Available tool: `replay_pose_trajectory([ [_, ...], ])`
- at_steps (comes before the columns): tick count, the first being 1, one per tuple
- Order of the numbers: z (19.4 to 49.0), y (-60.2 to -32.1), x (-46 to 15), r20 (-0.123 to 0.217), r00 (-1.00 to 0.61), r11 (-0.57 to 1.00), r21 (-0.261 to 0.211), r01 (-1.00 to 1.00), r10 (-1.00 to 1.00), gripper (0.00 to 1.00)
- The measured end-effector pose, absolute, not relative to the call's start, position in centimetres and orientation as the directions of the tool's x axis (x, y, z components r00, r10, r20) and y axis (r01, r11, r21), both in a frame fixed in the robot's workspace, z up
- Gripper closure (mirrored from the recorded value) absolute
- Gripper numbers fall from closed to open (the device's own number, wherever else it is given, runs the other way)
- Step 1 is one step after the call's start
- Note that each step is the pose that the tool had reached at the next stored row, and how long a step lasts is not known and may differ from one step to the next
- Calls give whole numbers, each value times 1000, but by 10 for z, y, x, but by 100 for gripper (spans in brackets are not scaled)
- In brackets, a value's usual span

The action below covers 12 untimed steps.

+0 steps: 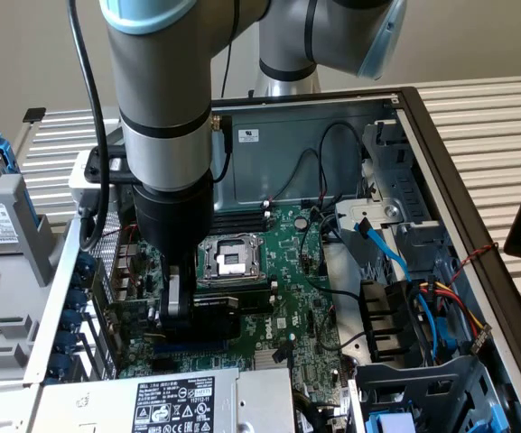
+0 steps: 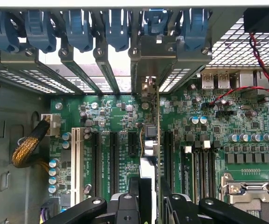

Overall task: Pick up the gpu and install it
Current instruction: 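Insert the gpu into the slot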

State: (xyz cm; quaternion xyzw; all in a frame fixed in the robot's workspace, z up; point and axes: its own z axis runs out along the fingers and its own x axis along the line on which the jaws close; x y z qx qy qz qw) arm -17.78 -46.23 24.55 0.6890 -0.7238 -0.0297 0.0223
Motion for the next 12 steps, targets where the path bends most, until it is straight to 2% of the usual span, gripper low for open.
replay_pose_trajectory([
  [12,245,-462,-177,-8,-49,49,74,-996,-999,73],
])
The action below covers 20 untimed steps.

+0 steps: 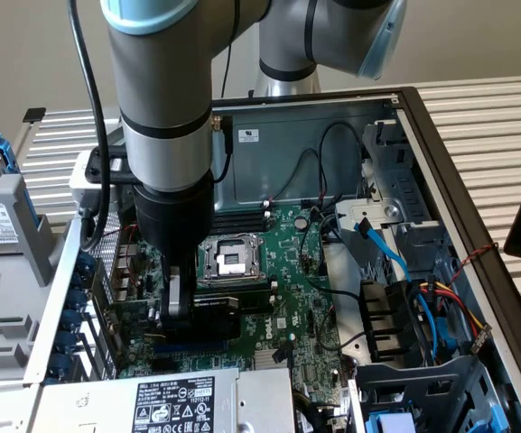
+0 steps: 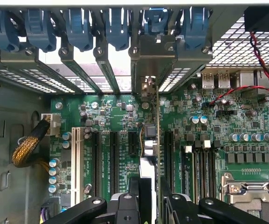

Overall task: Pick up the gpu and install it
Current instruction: 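Insert the gpu into the slot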

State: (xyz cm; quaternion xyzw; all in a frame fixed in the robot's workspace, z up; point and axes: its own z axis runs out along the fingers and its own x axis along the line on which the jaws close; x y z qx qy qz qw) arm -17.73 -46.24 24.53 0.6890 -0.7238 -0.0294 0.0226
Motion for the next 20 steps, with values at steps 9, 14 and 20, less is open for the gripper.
replay_pose_trajectory([
  [9,245,-462,-177,-7,-49,49,74,-996,-999,73],
  [14,245,-462,-177,-8,-49,49,74,-996,-999,73],
  [20,245,-462,-177,-7,-49,49,74,-996,-999,73],
])
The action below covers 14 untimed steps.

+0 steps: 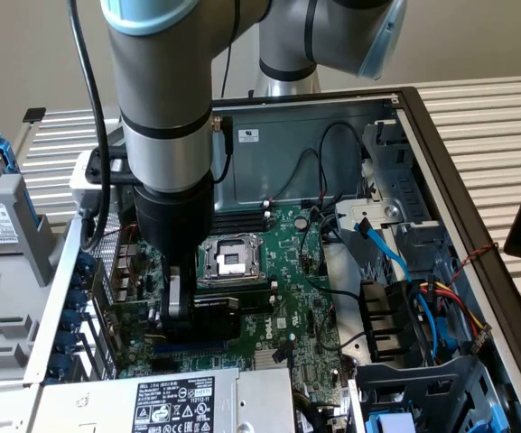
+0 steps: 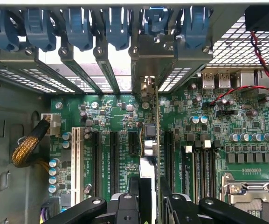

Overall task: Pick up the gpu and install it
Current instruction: 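Insert the gpu into the slot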

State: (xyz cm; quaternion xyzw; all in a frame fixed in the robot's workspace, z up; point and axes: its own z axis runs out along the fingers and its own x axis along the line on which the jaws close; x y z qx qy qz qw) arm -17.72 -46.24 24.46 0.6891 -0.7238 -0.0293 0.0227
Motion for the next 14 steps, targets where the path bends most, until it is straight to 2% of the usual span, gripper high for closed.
replay_pose_trajectory([
  [14,244,-462,-177,-7,-51,51,74,-996,-999,73],
])
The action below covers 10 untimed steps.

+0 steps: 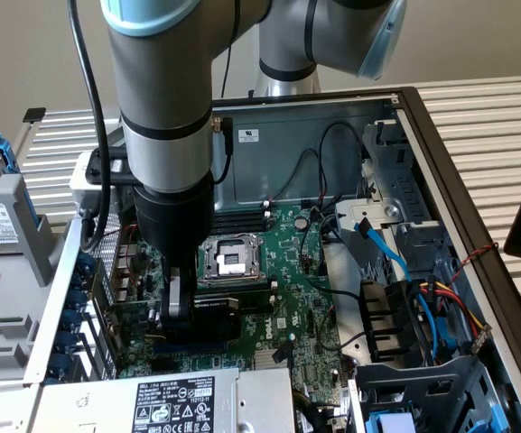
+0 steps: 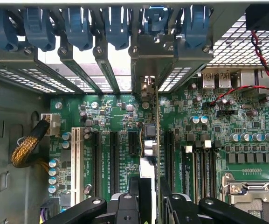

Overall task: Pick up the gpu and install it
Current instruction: 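Insert the gpu into the slot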

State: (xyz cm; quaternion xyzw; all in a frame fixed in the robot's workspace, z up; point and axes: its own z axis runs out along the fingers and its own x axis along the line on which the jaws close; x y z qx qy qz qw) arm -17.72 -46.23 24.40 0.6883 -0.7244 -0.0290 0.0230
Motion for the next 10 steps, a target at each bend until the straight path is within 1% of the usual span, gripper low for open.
replay_pose_trajectory([
  [10,243,-462,-177,-7,-62,61,74,-995,-998,73],
])
